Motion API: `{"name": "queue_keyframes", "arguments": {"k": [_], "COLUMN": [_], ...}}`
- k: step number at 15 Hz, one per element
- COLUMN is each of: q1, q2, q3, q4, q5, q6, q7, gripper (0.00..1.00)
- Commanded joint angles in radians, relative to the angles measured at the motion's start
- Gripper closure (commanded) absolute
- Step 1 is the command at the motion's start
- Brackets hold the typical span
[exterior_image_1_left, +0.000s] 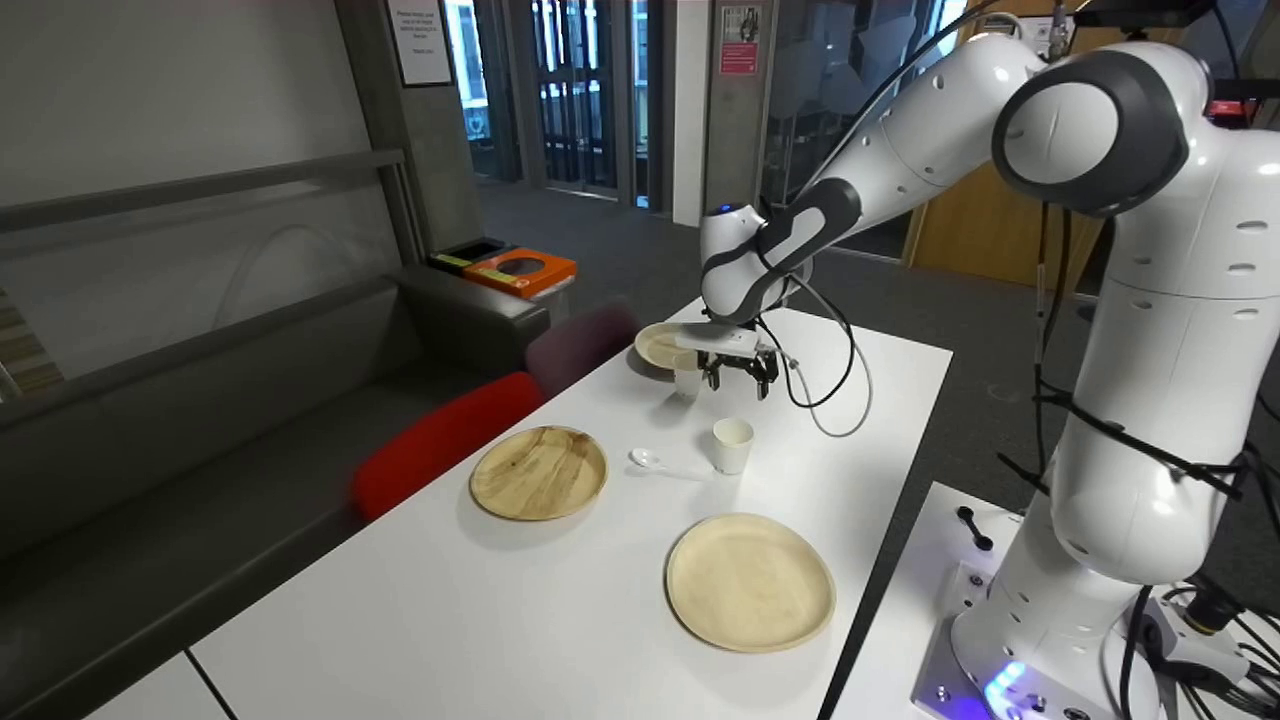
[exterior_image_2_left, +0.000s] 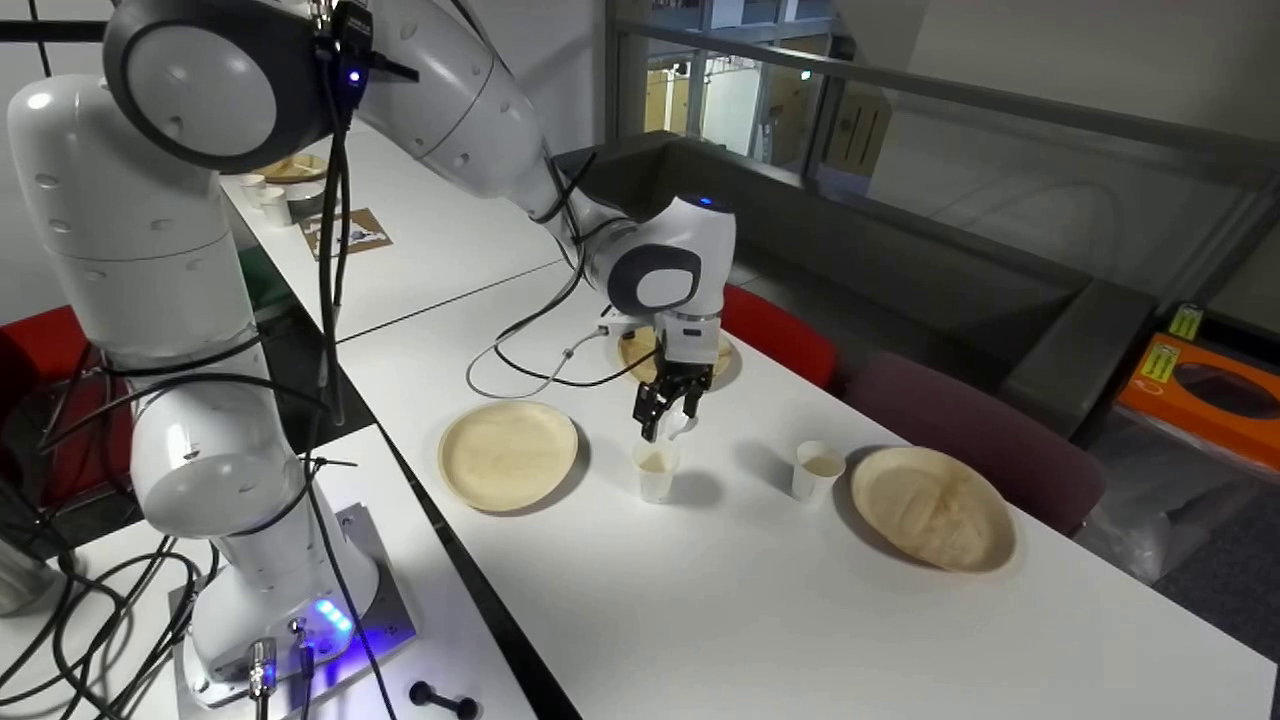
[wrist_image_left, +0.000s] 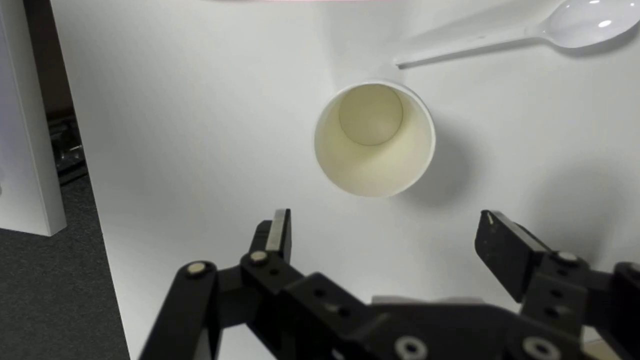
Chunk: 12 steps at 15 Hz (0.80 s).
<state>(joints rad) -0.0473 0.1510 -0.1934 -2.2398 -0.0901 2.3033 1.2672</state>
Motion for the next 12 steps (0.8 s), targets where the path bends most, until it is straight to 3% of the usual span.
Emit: {"name": "queue_keyframes", "arguments": {"k": [1,8,9,10,12], "q1": [-0.009,0.000,0.003,0.007,0.014], "q2": [-0.009,0.073,0.088,0.100,0.123], "q3": [0.005,-0.008,-0.011,-0.014,-0.019], "q4": [-0.055,-0.076,-0.075,-0.074,-0.073], "q5": [-0.020,-0.020,-0.023,-0.022,-0.023], "q6": [0.088,0.214,0.231,0.245,0.266], "q7": [0.037,0.107,0.118,0.126,0.138], "gripper": [0.00,0.00,0.04,0.17,0.18]}}
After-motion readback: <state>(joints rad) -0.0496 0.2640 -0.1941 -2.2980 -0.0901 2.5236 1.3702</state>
